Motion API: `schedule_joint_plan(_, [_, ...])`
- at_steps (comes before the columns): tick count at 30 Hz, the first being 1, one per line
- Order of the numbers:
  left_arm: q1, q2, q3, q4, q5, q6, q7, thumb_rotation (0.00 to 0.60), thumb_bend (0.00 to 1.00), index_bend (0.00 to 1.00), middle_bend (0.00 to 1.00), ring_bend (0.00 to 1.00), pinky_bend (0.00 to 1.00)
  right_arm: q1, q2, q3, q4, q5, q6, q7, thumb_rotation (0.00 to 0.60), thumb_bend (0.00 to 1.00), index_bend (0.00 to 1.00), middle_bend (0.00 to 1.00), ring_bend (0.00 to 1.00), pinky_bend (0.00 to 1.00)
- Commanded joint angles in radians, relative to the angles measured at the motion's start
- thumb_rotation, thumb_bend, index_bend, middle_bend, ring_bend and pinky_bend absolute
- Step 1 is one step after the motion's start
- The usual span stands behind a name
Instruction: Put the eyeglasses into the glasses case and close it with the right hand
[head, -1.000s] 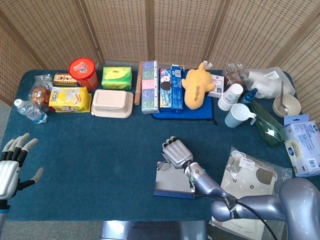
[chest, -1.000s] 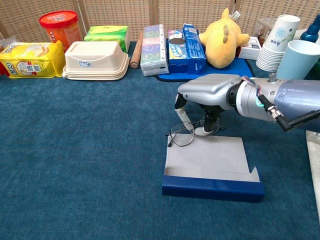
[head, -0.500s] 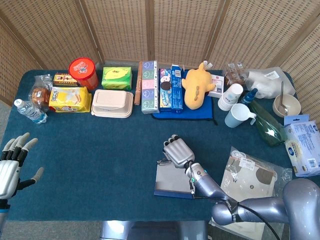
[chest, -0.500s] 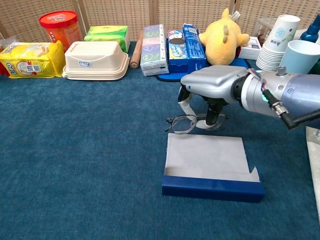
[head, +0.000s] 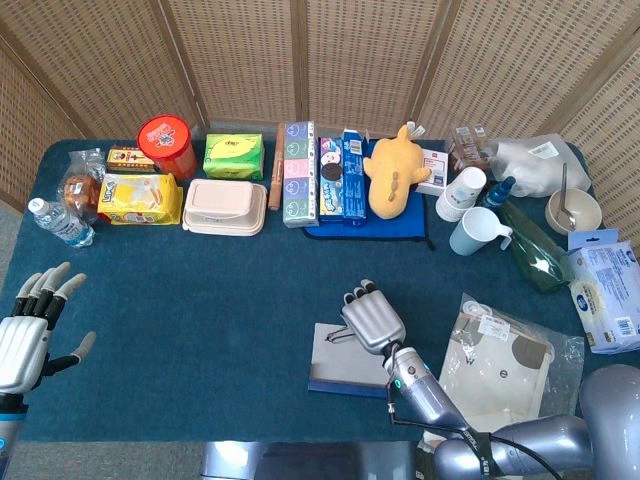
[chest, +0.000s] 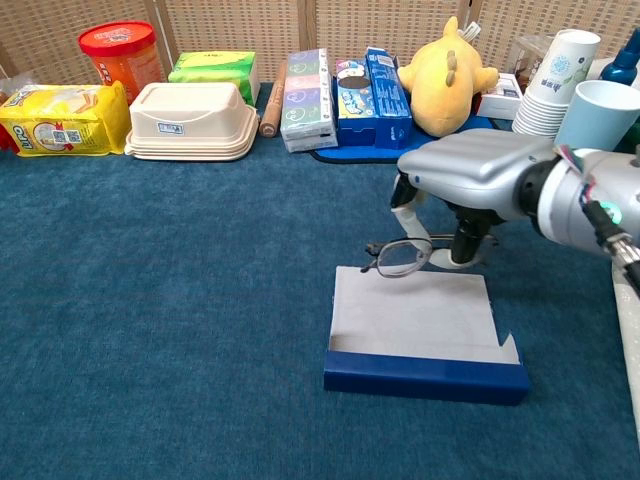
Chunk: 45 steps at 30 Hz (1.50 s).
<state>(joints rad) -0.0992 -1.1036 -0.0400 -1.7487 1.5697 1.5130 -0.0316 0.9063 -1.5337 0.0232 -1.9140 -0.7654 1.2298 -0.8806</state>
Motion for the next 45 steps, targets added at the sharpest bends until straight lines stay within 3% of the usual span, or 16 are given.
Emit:
schedule_joint_plan(1, [-0.003,0.0,0.001,-0.001,0.005,-0.002,0.0,0.6,0.28,0.11,0.03,0.0,0.0,-0.022,-0.011,-0.016,-0.042,0.029,0.05,-0.046,0.6,0.33,0.66,0.37,0.29,0.21])
schedule_joint_plan(11, [-0.002,0.0,0.005,0.001,0.01,0.002,-0.006,0.6,0.28,0.11,0.03,0.0,0.0,-0.042,-0.053,-0.023,-0.063,0.06,0.098,-0.113,0.6,0.33,0.64,0.37,0.28,0.21])
schedule_joint_plan(19, [0.003,0.003,0.008,0.003,0.015,0.013,-0.013,0.6,0.28,0.1,0.03,0.0,0.0,-0.036,-0.069,-0.014,-0.034,0.074,0.08,-0.135,0.6,0.33,0.43,0.28,0.23,0.2])
schedule_joint_plan(24, [0.007,0.004,0.008,0.006,0.016,0.022,-0.018,0.6,0.28,0.09,0.03,0.0,0.0,-0.024,-0.064,0.003,-0.034,0.091,0.074,-0.159,0.6,0.34,0.36,0.25,0.21,0.2])
schedule_joint_plan(32, [0.013,0.003,0.01,0.014,0.017,0.031,-0.025,0.6,0.28,0.09,0.03,0.0,0.0,-0.003,-0.015,0.041,-0.047,0.11,0.053,-0.168,0.6,0.33,0.37,0.24,0.2,0.2])
schedule_joint_plan(45, [0.019,0.008,0.011,0.009,0.02,0.04,-0.019,0.6,0.28,0.09,0.03,0.0,0.0,-0.036,0.123,-0.023,0.099,0.012,-0.09,-0.037,0.6,0.05,0.39,0.24,0.19,0.19])
